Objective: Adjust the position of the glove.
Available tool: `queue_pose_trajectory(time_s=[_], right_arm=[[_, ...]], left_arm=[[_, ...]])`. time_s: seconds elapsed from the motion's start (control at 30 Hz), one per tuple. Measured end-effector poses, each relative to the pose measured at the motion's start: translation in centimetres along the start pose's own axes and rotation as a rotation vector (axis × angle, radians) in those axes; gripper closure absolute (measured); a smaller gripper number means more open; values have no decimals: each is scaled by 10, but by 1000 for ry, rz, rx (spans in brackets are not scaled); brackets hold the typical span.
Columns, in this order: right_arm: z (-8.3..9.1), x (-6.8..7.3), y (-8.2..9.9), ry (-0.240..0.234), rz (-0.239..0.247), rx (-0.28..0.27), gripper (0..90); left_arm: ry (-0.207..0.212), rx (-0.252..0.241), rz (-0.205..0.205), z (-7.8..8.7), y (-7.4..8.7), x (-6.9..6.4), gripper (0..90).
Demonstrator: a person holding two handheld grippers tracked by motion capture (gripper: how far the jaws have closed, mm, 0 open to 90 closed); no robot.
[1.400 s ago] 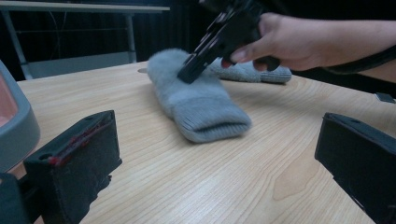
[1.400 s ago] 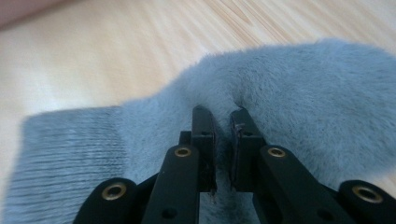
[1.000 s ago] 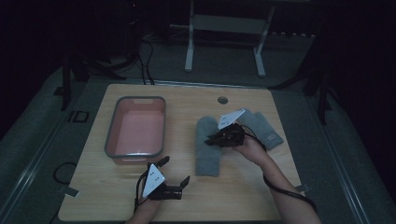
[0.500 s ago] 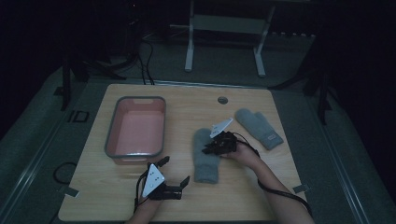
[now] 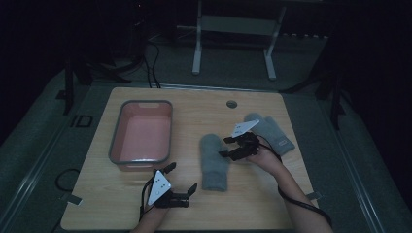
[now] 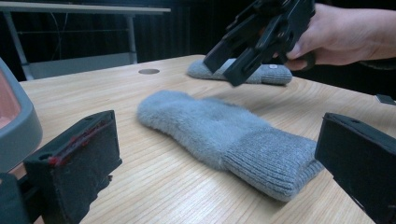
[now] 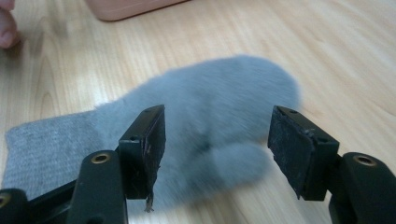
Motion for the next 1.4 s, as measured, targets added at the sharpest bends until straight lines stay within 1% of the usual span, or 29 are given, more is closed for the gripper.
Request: queue_pose_trajectory(time_s=[0.07, 0.13, 0.2, 0.23, 0.3, 0.37, 0.47, 0.5, 0.57, 0.6, 0.67, 0.77, 0.83, 0.87, 0.93, 1.03, 1.13, 1.23, 1.27, 1.3, 1.33, 1.37, 1.4], right_arm=[[10, -2, 3, 15, -25, -16, 365], [20, -5, 6, 60, -39, -26, 338], [31, -8, 10, 74, -57, -49, 339], [37, -10, 12, 93, -60, -57, 339], [48, -14, 17, 147, -71, -64, 339], [58, -19, 21, 219, -90, -78, 342], [74, -24, 30, 287, -91, -109, 345], [78, -27, 33, 299, -94, -113, 335], [87, -35, 40, 330, -136, -101, 318], [91, -39, 44, 340, -154, -106, 319], [100, -48, 52, 359, -184, -119, 343], [111, -61, 64, 398, -230, -113, 350], [115, -70, 72, 421, -261, -111, 374], [117, -74, 76, 432, -271, -106, 380], [117, -80, 82, 476, -273, -82, 396], [113, -89, 90, 497, -279, -31, 419], [106, -96, 95, 472, -302, -30, 425], [100, -101, 99, 449, -322, -42, 424], [97, -102, 100, 437, -323, -46, 422], [94, -104, 101, 438, -320, -36, 422], [90, -105, 102, 450, -314, -6, 422], [84, -107, 106, 469, -298, 45, 433], [80, -108, 110, 476, -297, 75, 441]], left_arm=[[1, 0, -1, 0, 0, 0, 3], [1, 1, -1, 0, 0, 0, 3], [1, 1, 1, 0, 0, 0, 3], [1, 1, 1, 0, 0, 0, 3], [1, 0, 2, 0, 0, 0, 3], [3, 1, 1, 0, 0, 0, 3], [5, -5, 0, 0, 0, 0, 3], [5, -5, 0, 0, 0, 0, 3], [4, -5, 1, 0, 0, 0, 3], [4, -5, 2, 0, 0, 0, 3], [4, -5, 4, 0, 0, 0, 3], [4, -5, 5, 0, 0, 0, 3], [3, -4, 7, 0, 0, 0, 3], [3, -4, 8, 0, 0, 0, 3], [4, -3, 3, 0, 0, 0, 3], [6, 1, -1, 0, 0, 0, 3], [6, 0, 4, 0, 0, 0, 3], [5, 2, 3, 0, 0, 0, 3], [4, 2, 1, 0, 0, 0, 3], [3, 2, 0, 0, 0, 0, 3], [3, 2, 0, 0, 0, 0, 3], [3, 0, 2, 0, 0, 0, 3], [4, -2, 8, 0, 0, 1, 3]])
Point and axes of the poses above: each handheld gripper's, and its own axes: z roughly backward along the jaws, y roughly out of its underside, x roughly to its left, the point moved 3 cm from there along -z, roughly forward along the jaws, and after that the axes turned 10 degrees about -y, right-handed, at the moved point
